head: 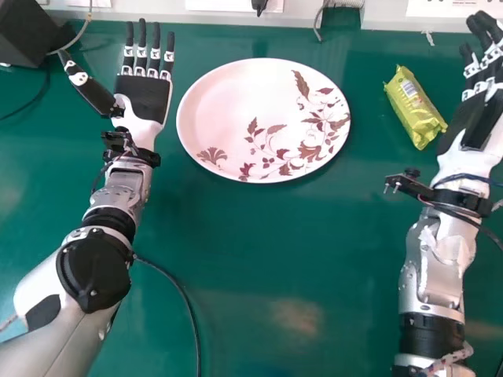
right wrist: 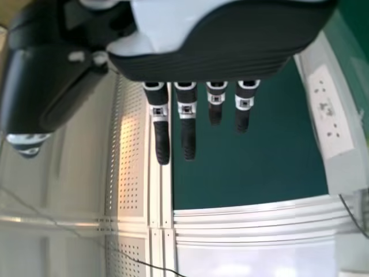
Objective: Pick up biscuit and place it in the plate
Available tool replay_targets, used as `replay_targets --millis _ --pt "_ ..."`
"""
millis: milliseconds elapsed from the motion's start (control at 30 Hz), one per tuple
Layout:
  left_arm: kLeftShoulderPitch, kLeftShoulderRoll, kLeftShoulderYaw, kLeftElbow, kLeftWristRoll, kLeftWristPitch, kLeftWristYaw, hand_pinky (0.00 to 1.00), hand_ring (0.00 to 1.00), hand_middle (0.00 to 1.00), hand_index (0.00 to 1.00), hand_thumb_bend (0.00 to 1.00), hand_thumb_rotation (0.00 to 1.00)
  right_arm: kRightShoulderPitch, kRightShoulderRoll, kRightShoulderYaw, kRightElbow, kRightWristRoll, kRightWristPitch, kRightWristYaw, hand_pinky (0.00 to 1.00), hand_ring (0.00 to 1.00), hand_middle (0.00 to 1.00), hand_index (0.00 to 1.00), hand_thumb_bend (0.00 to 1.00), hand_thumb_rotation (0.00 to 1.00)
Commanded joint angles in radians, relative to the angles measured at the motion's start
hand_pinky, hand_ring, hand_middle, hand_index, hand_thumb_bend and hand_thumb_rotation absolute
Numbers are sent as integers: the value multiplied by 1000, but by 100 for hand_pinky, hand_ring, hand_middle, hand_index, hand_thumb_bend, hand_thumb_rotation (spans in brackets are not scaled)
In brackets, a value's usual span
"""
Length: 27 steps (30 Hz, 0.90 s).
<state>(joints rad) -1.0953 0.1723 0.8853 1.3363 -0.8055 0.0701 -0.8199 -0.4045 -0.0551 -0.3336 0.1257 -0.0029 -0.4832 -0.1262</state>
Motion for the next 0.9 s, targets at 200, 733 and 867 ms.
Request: replay_targets --millis 200,733,867 --pt "8 0 7 0 0 -8 -6 93 94 97 100 100 71 40 -66 36 -83 -145 101 -75 94 79 80 72 100 41" --pt "8 3 9 0 -3 2 -3 85 92 95 98 95 67 62 -180 107 -248 -360 358 -91 91 78 79 73 100 41" --pt "9 2 6 -1 1 -6 -4 79 89 95 98 95 70 67 -210 125 -303 -416 450 -63 92 78 79 73 100 41"
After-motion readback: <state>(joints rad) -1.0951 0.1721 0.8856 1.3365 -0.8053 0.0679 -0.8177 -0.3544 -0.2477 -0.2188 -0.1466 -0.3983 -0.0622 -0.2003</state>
